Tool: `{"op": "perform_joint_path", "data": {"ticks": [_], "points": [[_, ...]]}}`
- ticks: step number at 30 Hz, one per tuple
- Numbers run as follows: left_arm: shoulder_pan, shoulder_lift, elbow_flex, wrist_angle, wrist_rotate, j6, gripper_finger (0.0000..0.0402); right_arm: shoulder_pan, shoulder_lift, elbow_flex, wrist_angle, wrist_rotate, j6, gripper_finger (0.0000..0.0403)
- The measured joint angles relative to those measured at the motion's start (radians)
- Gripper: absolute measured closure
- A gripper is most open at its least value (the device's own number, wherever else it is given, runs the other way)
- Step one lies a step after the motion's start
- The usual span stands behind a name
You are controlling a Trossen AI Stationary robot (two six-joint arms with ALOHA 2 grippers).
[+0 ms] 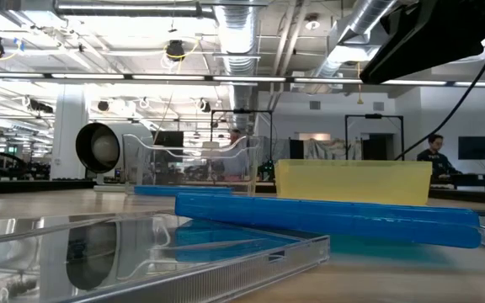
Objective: Pick & place jewel cases by type
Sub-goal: Put the left black CD case into the yellow bin
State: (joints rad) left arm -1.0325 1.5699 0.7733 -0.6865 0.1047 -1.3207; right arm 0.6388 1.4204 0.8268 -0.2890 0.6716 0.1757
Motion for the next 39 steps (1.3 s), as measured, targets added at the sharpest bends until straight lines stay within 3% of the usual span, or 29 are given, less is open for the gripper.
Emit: {"op": "perform_joint_path", "data": {"ticks": [7,13,16,19,23,32,36,39], "points": [[0.002,0.0,-0.001,0.012,-0.028,-0.011,0.0242,-0.002,0.0,0.0,0.01,-0.007,-0.001,0.0296],[0.022,0.001,-0.001,0.015,-0.064,-0.006,0.0242,-0.048,0.0,0.0,0.1,-0.127,-0.001,0.0296],[0.042,0.001,-0.001,0.021,-0.081,0.023,0.0242,-0.107,0.0,0.0,0.231,-0.246,-0.003,0.0296],[0.048,0.001,0.0,0.025,-0.103,0.039,0.0242,-0.192,0.0,0.0,0.351,-0.438,-0.001,0.0296],[0.048,0.002,0.0,0.032,-0.169,0.041,0.0242,-0.315,0.0,0.0,0.419,-0.639,0.123,0.0296],[0.105,0.003,-0.002,0.045,-0.232,0.093,0.0242,-0.453,0.066,-0.001,0.48,-0.802,0.32,0.0296],[0.145,0.003,-0.004,0.064,-0.256,0.142,0.0242,-0.496,0.154,0.002,0.59,-0.94,0.43,0.0296],[0.175,0.006,-0.007,0.095,-0.335,0.172,0.0242,-0.516,0.23,0.0,0.698,-1.019,0.516,0.0296]]}}
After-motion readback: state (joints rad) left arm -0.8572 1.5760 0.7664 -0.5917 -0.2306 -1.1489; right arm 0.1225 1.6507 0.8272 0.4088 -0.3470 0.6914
